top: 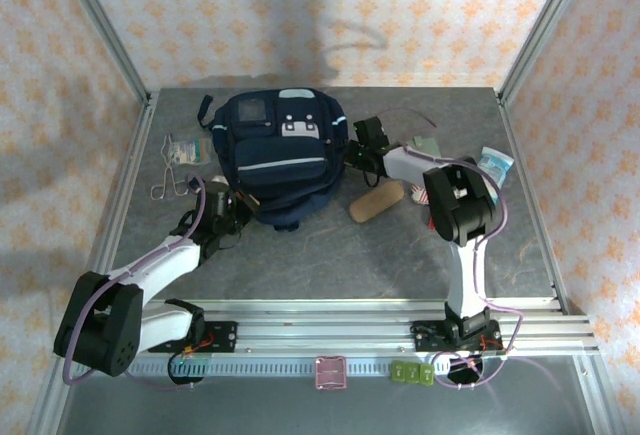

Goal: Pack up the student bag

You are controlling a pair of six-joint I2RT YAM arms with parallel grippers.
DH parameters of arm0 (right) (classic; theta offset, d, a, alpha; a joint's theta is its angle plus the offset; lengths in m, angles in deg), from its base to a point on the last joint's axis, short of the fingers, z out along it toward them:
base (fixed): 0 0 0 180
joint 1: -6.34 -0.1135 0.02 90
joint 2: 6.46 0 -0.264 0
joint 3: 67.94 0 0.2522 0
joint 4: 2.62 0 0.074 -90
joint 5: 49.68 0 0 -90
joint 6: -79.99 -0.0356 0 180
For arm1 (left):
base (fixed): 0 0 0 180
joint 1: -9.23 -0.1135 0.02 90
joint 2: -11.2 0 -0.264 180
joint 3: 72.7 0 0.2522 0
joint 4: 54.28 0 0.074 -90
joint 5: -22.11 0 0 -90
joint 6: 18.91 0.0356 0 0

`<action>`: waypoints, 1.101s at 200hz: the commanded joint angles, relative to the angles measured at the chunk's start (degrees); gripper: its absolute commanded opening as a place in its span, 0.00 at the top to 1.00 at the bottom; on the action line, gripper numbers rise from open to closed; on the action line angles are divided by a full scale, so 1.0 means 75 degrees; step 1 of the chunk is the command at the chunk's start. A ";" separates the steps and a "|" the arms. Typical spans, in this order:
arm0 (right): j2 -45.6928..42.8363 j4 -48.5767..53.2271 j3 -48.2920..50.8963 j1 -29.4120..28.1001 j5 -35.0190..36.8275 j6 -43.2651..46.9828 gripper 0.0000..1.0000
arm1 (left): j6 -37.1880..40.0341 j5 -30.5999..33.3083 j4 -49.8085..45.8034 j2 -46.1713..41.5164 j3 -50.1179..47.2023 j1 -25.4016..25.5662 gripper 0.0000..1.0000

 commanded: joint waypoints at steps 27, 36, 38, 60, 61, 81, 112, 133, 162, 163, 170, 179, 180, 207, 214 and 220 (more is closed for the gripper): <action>-0.2020 -0.1162 0.2400 0.0627 0.1840 -0.0510 1.00 | 0.0892 0.0280 -0.0677 0.0140 0.0543 -0.0198 1.00; -0.2383 -0.1217 0.2780 0.0589 0.1821 -0.0552 1.00 | 0.1021 0.0357 -0.0762 0.0210 0.0675 -0.0225 1.00; -0.2470 -0.1225 0.2854 0.0580 0.1815 -0.0550 1.00 | 0.1049 0.0367 -0.0782 0.0229 0.0707 -0.0228 1.00; -0.3108 -0.1370 0.3411 0.0448 0.1422 -0.0421 1.00 | 0.1307 0.0498 -0.0941 0.0448 0.1010 -0.0438 1.00; -0.3132 -0.1371 0.3414 0.0440 0.1401 -0.0415 1.00 | 0.1312 0.0499 -0.0941 0.0451 0.1026 -0.0446 1.00; -0.3244 -0.1389 0.3291 0.0421 0.0771 -0.0214 0.99 | 0.1369 0.0540 -0.1008 0.0627 0.1247 -0.0563 1.00; -0.2417 -0.1154 0.2150 0.0476 -0.0147 -0.0185 0.62 | 0.1240 0.0466 -0.1108 0.0744 0.1373 -0.0568 0.97; -0.1425 -0.1243 0.1174 0.0656 -0.0739 -0.0343 0.53 | 0.1069 0.0384 -0.1127 0.0488 0.1223 -0.0556 0.67; 0.0030 -0.1302 -0.0404 0.0820 -0.1462 -0.0492 0.35 | 0.0727 0.0242 -0.1149 -0.0239 0.0833 -0.0319 0.41; 0.0084 -0.1284 -0.0468 0.0820 -0.1471 -0.0503 0.34 | 0.0705 0.0242 -0.1151 -0.0268 0.0814 -0.0305 0.41; 0.0456 -0.1127 -0.0947 0.0840 -0.1468 -0.0512 0.31 | 0.0565 0.0259 -0.1132 -0.0414 0.0673 -0.0165 0.39; 0.0950 -0.0867 -0.1603 0.0861 -0.1536 -0.0491 0.30 | 0.0373 0.0270 -0.1067 -0.0560 0.0496 0.0049 0.37; 0.1001 -0.0839 -0.1676 0.0864 -0.1537 -0.0491 0.30 | 0.0353 0.0268 -0.1063 -0.0569 0.0482 0.0072 0.37; 0.2267 -0.0403 -0.3239 0.0901 -0.1810 -0.0505 0.31 | -0.0277 0.0441 -0.0769 -0.0697 0.0051 0.0757 0.37; 0.2506 -0.0390 -0.3507 0.0906 -0.1965 -0.0523 0.32 | -0.0450 0.0497 -0.0557 -0.0696 -0.0086 0.0949 0.37; 0.2679 -0.0405 -0.3680 0.0911 -0.2122 -0.0543 0.35 | -0.0584 0.0553 -0.0385 -0.0665 -0.0186 0.1085 0.37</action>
